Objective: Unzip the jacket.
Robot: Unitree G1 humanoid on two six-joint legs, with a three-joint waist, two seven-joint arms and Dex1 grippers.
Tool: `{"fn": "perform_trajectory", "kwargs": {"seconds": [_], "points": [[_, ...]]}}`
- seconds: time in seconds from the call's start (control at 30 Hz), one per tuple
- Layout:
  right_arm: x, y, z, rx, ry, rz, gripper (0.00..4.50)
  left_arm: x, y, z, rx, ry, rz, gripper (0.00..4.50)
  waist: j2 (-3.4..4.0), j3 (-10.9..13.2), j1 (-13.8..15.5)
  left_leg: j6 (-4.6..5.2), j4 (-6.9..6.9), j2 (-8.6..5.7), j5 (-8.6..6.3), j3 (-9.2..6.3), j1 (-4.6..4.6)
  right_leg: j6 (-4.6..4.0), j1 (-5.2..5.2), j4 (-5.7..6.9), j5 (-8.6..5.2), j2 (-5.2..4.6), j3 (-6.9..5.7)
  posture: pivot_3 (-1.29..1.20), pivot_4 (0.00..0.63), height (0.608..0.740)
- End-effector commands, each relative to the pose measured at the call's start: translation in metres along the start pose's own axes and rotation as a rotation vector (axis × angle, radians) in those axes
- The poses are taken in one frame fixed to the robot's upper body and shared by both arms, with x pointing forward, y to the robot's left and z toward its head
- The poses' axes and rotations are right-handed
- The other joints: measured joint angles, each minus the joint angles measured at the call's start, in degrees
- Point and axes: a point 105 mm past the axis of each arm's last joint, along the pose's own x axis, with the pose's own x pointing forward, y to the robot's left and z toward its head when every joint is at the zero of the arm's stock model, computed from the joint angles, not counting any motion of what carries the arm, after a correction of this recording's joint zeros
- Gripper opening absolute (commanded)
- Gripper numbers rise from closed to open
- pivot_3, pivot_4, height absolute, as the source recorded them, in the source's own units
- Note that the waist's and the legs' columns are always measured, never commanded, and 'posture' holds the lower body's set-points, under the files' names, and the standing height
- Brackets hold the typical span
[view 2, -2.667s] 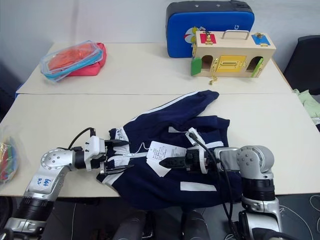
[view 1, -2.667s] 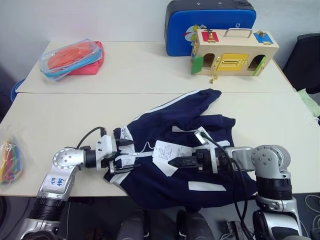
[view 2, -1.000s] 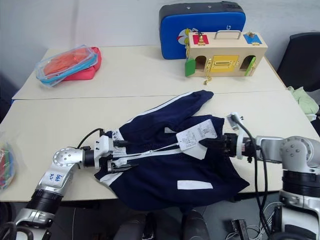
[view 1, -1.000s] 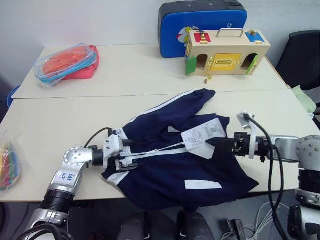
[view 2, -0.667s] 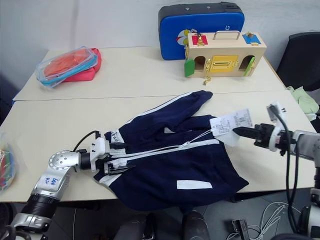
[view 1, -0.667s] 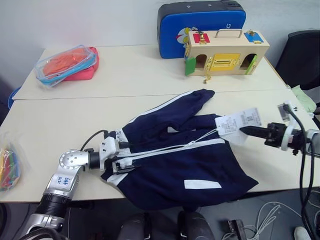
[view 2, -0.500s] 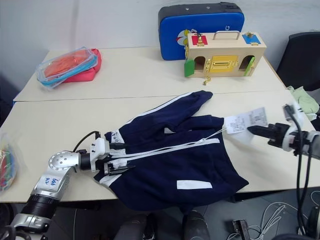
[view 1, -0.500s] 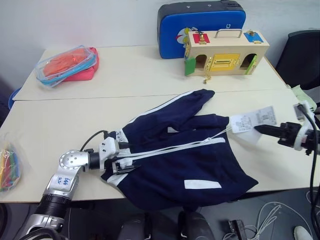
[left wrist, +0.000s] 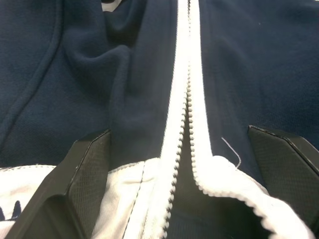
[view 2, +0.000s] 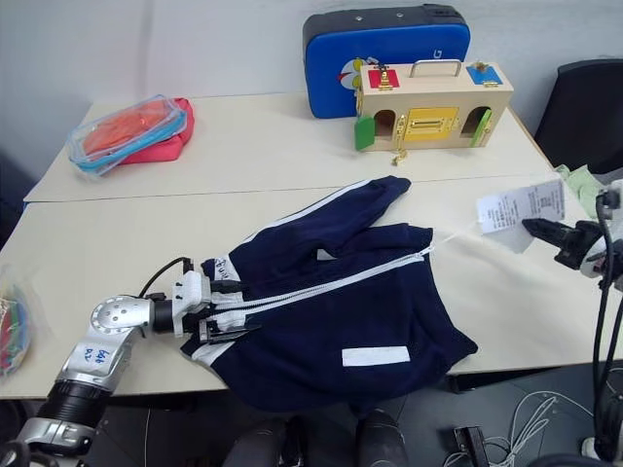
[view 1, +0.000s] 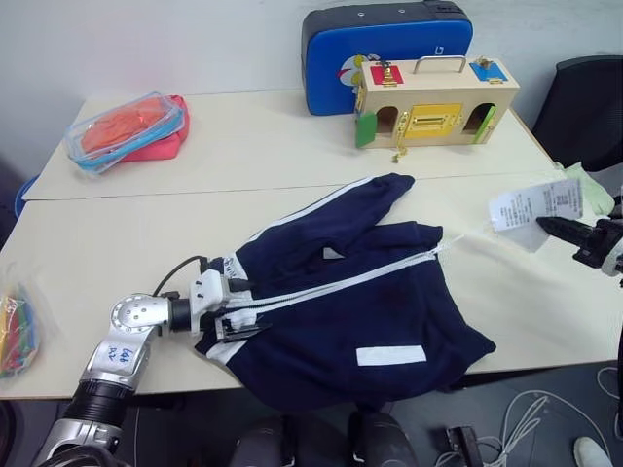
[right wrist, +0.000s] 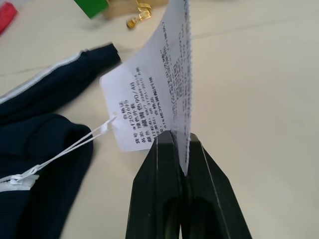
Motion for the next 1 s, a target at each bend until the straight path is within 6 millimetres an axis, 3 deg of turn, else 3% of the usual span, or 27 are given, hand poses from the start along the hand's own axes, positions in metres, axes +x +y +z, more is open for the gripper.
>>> {"fn": "perform_trajectory", "kwargs": {"seconds": [0.03,0.4,0.57,0.63,0.73,0.87,1.0], "points": [[-0.007,-0.003,0.011,-0.070,-0.057,-0.027,0.02,-0.006,-0.016,-0.037,-0.108,0.129,-0.042,4.50,0.00,0.0,0.1,0.00,0.00,0.00,0.00,0.00,0.00,0.00,0.00,-0.01,0.00,0.00,0.00,0.00,0.150,0.740],[-0.041,-0.056,-0.019,-0.045,0.094,-0.337,0.02,-0.008,-0.017,-0.038,-0.101,0.135,-0.040,4.50,0.01,0.0,0.1,0.00,-0.03,0.00,-0.01,0.04,0.02,0.00,-0.01,-0.03,0.00,-0.03,0.04,0.00,0.150,0.740],[-0.027,-0.037,-0.003,-0.104,-0.043,-0.225,0.02,-0.006,-0.018,-0.036,-0.098,0.123,-0.049,4.50,0.03,0.0,0.0,-0.01,-0.10,0.00,-0.01,0.11,0.09,0.00,-0.01,-0.03,0.00,-0.01,0.10,0.00,0.150,0.740],[-0.022,-0.024,-0.008,-0.090,-0.003,-0.149,0.02,-0.005,-0.017,-0.032,-0.090,0.098,-0.050,4.50,0.04,0.0,0.0,-0.01,-0.11,0.00,-0.01,0.11,0.09,0.00,-0.01,-0.03,0.00,-0.01,0.11,0.00,0.150,0.740],[-0.024,-0.029,-0.020,-0.129,0.082,-0.186,0.02,-0.006,-0.016,-0.018,-0.072,0.028,-0.041,4.50,0.00,0.0,0.1,-0.01,-0.12,0.01,-0.02,0.10,0.09,0.00,-0.01,-0.05,0.00,-0.01,0.11,0.00,0.150,0.740],[-0.030,-0.026,-0.027,-0.267,0.135,-0.148,0.89,-0.022,-0.016,0.011,-0.063,-0.080,-0.004,4.50,-0.10,0.1,0.0,0.01,-0.13,0.01,-0.08,0.11,0.02,0.00,-0.04,-0.13,0.00,-0.02,0.11,0.00,0.150,0.740],[-0.065,-0.024,-0.037,-0.628,0.240,-0.039,2.17,-0.055,-0.021,0.042,-0.100,-0.147,0.059,4.50,-0.30,0.3,0.3,0.01,-0.10,-0.01,-0.08,0.10,-0.13,0.00,-0.12,-0.19,0.00,-0.01,0.08,0.00,0.150,0.740]]}}
